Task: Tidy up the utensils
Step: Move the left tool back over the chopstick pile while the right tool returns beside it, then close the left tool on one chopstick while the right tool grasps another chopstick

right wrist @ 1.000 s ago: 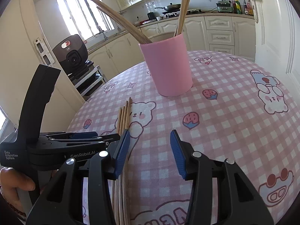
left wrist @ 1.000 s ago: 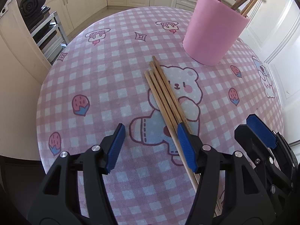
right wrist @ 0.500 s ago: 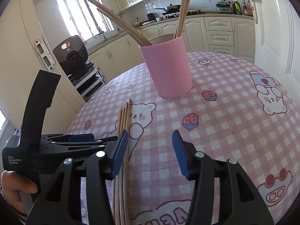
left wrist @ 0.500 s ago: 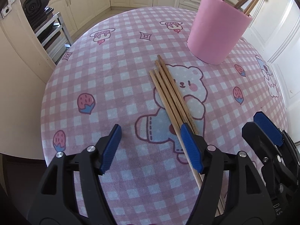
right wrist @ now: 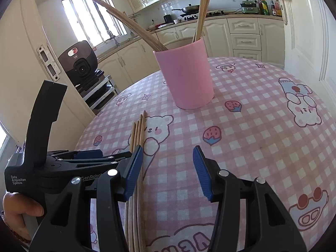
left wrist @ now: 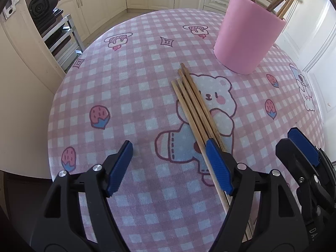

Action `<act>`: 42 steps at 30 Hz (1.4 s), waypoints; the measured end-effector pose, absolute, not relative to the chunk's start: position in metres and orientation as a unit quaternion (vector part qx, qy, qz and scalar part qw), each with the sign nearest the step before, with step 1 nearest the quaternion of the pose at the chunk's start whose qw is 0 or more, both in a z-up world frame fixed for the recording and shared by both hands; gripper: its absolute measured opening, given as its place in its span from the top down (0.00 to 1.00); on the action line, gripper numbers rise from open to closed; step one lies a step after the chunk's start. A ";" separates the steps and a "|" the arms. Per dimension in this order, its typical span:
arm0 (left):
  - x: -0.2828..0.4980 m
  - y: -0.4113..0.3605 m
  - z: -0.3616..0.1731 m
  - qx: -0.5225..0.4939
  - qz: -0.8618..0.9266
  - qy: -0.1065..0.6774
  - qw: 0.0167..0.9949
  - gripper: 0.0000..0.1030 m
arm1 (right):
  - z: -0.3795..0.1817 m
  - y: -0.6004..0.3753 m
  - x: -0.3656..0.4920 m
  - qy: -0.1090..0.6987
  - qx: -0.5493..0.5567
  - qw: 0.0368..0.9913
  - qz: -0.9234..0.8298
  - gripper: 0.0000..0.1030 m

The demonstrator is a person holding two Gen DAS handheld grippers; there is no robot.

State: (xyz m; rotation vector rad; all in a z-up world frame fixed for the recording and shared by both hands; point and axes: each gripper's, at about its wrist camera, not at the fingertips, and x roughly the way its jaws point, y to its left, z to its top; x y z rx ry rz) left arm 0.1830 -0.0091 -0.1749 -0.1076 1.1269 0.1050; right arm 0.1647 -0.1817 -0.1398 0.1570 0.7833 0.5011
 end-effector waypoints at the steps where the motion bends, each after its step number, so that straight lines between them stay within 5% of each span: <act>1: 0.184 -0.009 -0.175 -0.048 0.050 0.534 0.842 0.29 | -0.140 -0.183 0.165 0.378 0.077 0.891 0.240 0.54; 6: 0.191 -0.009 -0.175 -0.040 0.055 0.535 0.842 0.23 | -0.138 -0.185 0.164 0.376 0.077 0.892 0.240 0.53; 25: 0.200 -0.010 -0.181 -0.031 0.059 0.542 0.838 0.27 | -0.135 -0.186 0.167 0.374 0.076 0.892 0.242 0.52; 37: 0.207 -0.008 -0.175 0.014 -0.016 0.538 0.843 0.77 | -0.139 -0.173 0.174 0.393 0.047 0.883 0.253 0.52; 42: 0.214 0.004 -0.175 0.026 -0.057 0.544 0.837 0.87 | -0.145 -0.155 0.184 0.412 0.015 0.873 0.262 0.52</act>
